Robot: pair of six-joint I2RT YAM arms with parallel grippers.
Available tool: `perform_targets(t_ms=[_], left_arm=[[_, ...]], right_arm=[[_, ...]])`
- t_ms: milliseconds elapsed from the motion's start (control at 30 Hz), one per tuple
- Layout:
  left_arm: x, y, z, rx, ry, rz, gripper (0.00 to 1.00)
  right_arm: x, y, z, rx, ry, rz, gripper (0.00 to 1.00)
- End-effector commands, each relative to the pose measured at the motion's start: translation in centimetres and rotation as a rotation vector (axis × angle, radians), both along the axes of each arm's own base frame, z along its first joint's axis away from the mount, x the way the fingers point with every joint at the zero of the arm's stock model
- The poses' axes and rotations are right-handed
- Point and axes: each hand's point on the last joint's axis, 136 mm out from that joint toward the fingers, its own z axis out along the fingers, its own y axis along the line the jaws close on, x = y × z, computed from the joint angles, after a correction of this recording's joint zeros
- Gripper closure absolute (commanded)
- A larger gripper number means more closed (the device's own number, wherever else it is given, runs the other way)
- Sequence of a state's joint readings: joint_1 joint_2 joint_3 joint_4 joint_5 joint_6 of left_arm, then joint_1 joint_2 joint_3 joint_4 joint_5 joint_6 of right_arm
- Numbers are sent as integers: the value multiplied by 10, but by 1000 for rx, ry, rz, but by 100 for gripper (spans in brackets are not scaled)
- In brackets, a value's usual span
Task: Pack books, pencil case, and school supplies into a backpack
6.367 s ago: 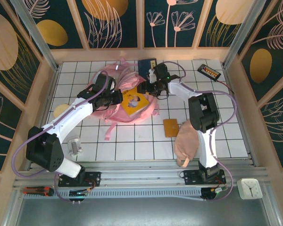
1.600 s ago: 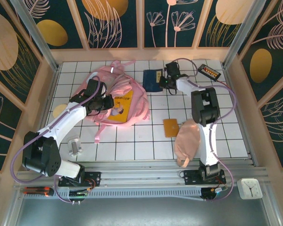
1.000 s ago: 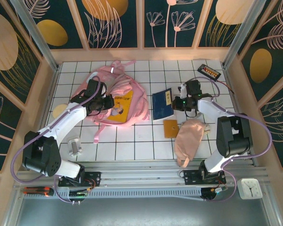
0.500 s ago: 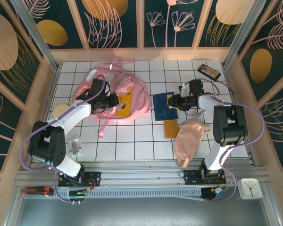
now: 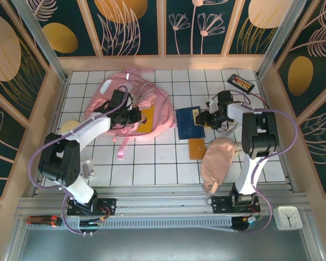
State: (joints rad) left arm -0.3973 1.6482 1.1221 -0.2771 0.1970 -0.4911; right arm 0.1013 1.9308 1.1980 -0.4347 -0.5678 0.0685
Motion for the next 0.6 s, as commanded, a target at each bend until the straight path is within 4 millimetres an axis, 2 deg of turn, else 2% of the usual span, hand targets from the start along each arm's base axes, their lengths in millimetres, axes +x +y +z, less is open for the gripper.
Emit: perform_targets(t_ms=[0, 133, 267, 433, 567], left_arm=[[-7, -28, -3, -76, 42, -54, 100], [-7, -29, -3, -76, 41, -54, 100], [-6, -29, -3, -74, 41, -56, 100], [-7, -29, -2, -72, 39, -56, 100], [-10, -26, -2, -57, 40, -59, 100]], right_arm=[[-3, 18, 20, 103, -32, 61, 51], [-3, 26, 41, 161, -92, 81, 65], [-5, 34, 53, 215, -115, 96, 68], [-6, 44, 55, 268, -111, 101, 68], [-6, 51, 40, 250, -56, 98, 68]])
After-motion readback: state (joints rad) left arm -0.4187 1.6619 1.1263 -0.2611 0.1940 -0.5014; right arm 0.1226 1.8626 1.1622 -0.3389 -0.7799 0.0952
